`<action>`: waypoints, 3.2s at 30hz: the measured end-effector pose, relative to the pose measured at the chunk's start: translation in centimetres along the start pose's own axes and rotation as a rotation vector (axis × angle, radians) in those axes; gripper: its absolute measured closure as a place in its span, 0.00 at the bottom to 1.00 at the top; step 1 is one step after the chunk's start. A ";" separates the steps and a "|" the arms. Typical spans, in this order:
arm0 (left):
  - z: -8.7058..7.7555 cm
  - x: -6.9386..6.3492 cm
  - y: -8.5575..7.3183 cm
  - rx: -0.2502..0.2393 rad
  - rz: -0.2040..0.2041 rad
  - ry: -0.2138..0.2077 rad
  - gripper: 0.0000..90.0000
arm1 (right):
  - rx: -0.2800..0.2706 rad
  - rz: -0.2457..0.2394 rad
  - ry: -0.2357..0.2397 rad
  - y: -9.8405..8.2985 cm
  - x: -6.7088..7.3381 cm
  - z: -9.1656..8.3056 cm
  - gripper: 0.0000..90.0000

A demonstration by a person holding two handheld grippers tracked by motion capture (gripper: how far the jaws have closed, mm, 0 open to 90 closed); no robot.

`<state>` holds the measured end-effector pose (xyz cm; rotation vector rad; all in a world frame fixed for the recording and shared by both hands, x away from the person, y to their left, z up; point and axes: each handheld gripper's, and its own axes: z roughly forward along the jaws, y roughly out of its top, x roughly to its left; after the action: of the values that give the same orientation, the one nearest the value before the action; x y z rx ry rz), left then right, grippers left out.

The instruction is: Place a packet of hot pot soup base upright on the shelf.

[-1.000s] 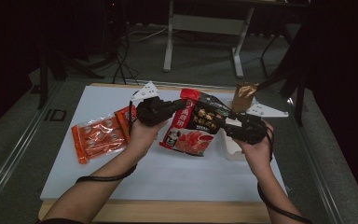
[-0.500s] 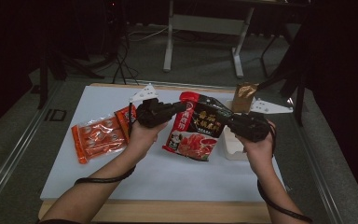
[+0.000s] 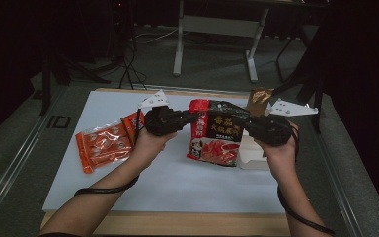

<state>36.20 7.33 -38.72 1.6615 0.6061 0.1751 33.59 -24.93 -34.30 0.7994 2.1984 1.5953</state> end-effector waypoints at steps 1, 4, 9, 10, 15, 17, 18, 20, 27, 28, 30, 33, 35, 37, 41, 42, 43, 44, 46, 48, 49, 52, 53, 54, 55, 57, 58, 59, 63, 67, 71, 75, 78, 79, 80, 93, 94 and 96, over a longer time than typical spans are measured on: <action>0.0 0.0 0.0 0.000 0.000 0.000 0.75 | -0.001 -0.004 -0.003 0.1 0.0 -0.1 0.87; -0.2 0.1 -0.3 0.010 -0.001 0.013 0.61 | -0.012 -0.001 -0.008 0.5 -0.3 -0.4 0.87; -1.0 0.2 -0.5 0.011 -0.012 0.028 0.44 | -0.021 -0.009 -0.038 1.1 -0.7 -1.1 0.87; -1.0 0.2 -0.5 0.011 -0.012 0.028 0.42 | -0.021 -0.009 -0.038 1.1 -0.7 -1.1 0.87; -1.7 0.1 -0.8 0.017 -0.022 0.018 0.25 | -0.013 -0.021 -0.066 1.6 -1.2 -1.4 0.87; -2.0 0.0 -0.9 0.020 -0.018 0.025 0.23 | -0.016 -0.019 -0.072 1.7 -1.5 -1.5 0.87; -2.0 0.0 -0.9 0.020 -0.018 0.025 0.23 | -0.016 -0.017 -0.077 1.8 -1.6 -1.6 0.87; -2.6 -0.2 -1.1 0.030 -0.014 0.057 0.16 | -0.023 -0.019 -0.093 2.0 -2.0 -1.8 0.87; -3.6 -0.8 -1.7 0.070 0.035 0.078 0.06 | -0.033 -0.014 -0.131 2.5 -3.2 -2.5 0.87; -4.0 -0.8 -2.1 0.077 0.026 0.075 0.02 | -0.038 -0.011 -0.143 2.6 -3.6 -2.7 0.87; -4.2 -0.8 -2.3 0.070 0.019 0.076 0.02 | -0.040 -0.013 -0.149 2.7 -3.9 -2.8 0.87; -5.1 -0.9 -3.3 0.066 0.020 0.071 0.02 | -0.038 -0.014 -0.179 2.9 -4.8 -3.1 0.87; -5.2 -1.0 -3.6 0.069 0.018 0.068 0.02 | -0.038 -0.011 -0.194 3.0 -5.3 -3.3 0.87; -5.4 -1.2 -4.2 0.084 0.022 0.063 0.02 | -0.037 -0.010 -0.203 3.1 -5.6 -3.3 0.87; -5.7 -1.6 -5.6 0.135 0.045 0.069 0.02 | -0.039 0.009 -0.230 3.2 -7.1 -3.5 0.87; -5.9 -1.6 -6.3 0.144 0.047 0.069 0.02 | -0.037 0.010 -0.236 3.3 -7.4 -3.6 0.87; -6.0 -1.6 -6.8 0.145 0.050 0.073 0.02 | -0.038 0.016 -0.241 3.3 -7.8 -3.6 0.87; -6.0 -1.6 -6.8 0.145 0.050 0.073 0.02 | -0.038 0.016 -0.241 3.3 -7.8 -3.6 0.87; -6.4 -1.5 -7.8 0.156 0.052 0.092 0.02 | -0.040 0.022 -0.256 3.3 -8.7 -3.6 0.87; -6.9 -1.4 -8.4 0.153 0.054 0.107 0.02 | -0.038 0.026 -0.270 3.2 -9.3 -3.6 0.87; -6.9 -1.4 -8.4 0.153 0.054 0.107 0.02 | -0.038 0.026 -0.275 3.2 -9.6 -3.6 0.87; -7.8 -1.1 -9.3 0.146 0.053 0.128 0.02 | -0.034 0.025 -0.284 3.0 -10.5 -3.4 0.87; -8.4 -0.8 -10.0 0.145 0.046 0.163 0.02 | -0.032 0.021 -0.285 2.9 -10.9 -3.3 0.87; -8.4 -0.8 -10.0 0.145 0.046 0.163 0.02 | -0.032 0.021 -0.285 2.9 -10.9 -3.3 0.87; -8.7 -0.7 -10.3 0.150 0.040 0.175 0.02 | -0.032 0.021 -0.280 2.8 -11.2 -3.3 0.87; -9.2 -0.3 -11.0 0.162 0.021 0.202 0.02 | -0.031 0.027 -0.289 2.5 -12.1 -3.1 0.87; -9.4 -0.2 -11.3 0.162 0.016 0.215 0.02 | -0.031 0.027 -0.288 2.3 -12.3 -3.0 0.87; -9.8 0.1 -11.9 0.178 0.013 0.233 0.02 | -0.027 0.029 -0.290 2.2 -12.5 -2.9 0.87; -10.2 0.2 -12.8 0.197 0.016 0.256 0.02 | -0.016 0.037 -0.299 1.6 -13.3 -2.6 0.87; -10.6 0.3 -13.7 0.199 -0.016 0.263 0.02 | -0.018 0.050 -0.303 1.0 -14.1 -2.6 0.87; -10.8 0.3 -14.2 0.193 -0.040 0.262 0.02 | -0.018 0.055 -0.308 0.5 -14.9 -2.6 0.87; -10.8 0.2 -14.4 0.184 -0.051 0.253 0.02 | -0.005 0.067 -0.326 0.0 -15.6 -2.7 0.87; -10.8 0.3 -14.6 0.182 -0.056 0.255 0.02 | 0.001 0.071 -0.331 -0.3 -15.9 -2.7 0.87; -10.8 0.3 -14.6 0.182 -0.059 0.253 0.02 | 0.014 0.072 -0.336 -0.6 -16.1 -2.5 0.87; -10.8 0.3 -14.7 0.182 -0.063 0.253 0.02 | 0.022 0.067 -0.339 -0.7 -16.2 -2.4 0.87; -10.8 0.8 -14.9 0.178 -0.078 0.263 0.02 | 0.057 0.049 -0.299 -2.3 -16.7 -1.0 0.86; -10.8 0.8 -14.9 0.182 -0.076 0.263 0.02 | 0.056 0.049 -0.290 -2.3 -16.7 -0.9 0.86; -10.8 0.8 -15.0 0.178 -0.080 0.263 0.02 | 0.051 0.050 -0.274 -2.4 -16.6 -0.8 0.85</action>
<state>27.78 18.19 -51.10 1.7966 0.9073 0.2915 45.77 -36.11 -37.54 1.0280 2.0442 1.3639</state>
